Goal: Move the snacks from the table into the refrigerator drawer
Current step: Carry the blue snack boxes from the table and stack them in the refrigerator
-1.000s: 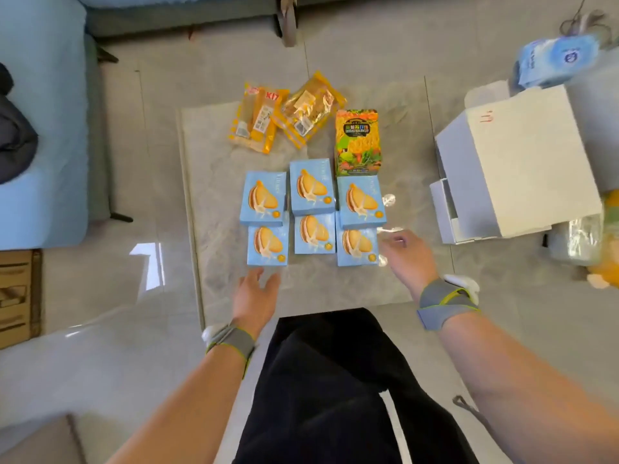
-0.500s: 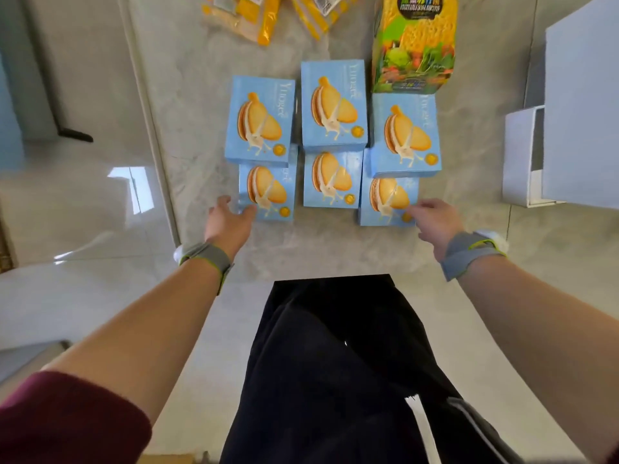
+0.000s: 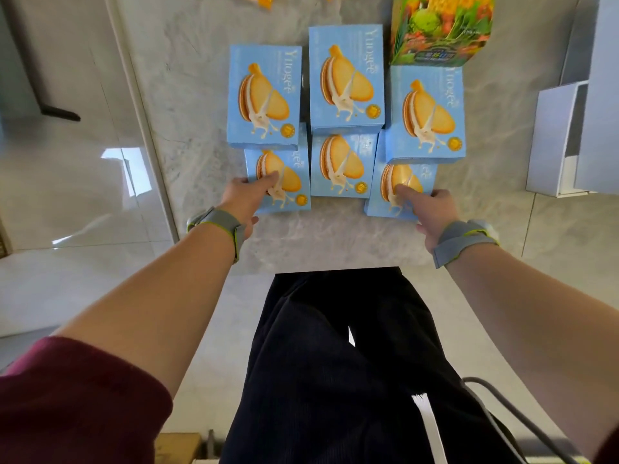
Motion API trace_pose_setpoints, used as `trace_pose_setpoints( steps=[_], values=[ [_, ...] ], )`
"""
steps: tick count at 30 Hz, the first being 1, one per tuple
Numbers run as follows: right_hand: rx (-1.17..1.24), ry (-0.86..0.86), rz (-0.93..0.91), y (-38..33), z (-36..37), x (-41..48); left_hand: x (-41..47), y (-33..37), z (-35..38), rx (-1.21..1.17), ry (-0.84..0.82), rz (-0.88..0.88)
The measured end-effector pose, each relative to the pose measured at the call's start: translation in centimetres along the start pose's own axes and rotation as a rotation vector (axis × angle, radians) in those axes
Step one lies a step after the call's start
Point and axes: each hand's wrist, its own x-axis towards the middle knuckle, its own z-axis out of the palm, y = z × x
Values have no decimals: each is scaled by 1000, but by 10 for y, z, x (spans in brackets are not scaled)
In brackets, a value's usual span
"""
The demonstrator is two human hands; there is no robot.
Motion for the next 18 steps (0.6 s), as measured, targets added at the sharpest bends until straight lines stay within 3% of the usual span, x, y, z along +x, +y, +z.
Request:
trace_pose_setpoints(
  steps=[10,18],
  values=[
    [216,-70,136,10,-5,-9,-1,-13,-6,-71,16,32],
    [310,-202,272,13,-13,-52,-54,-40,-19,-292,-146,-116]
  ],
)
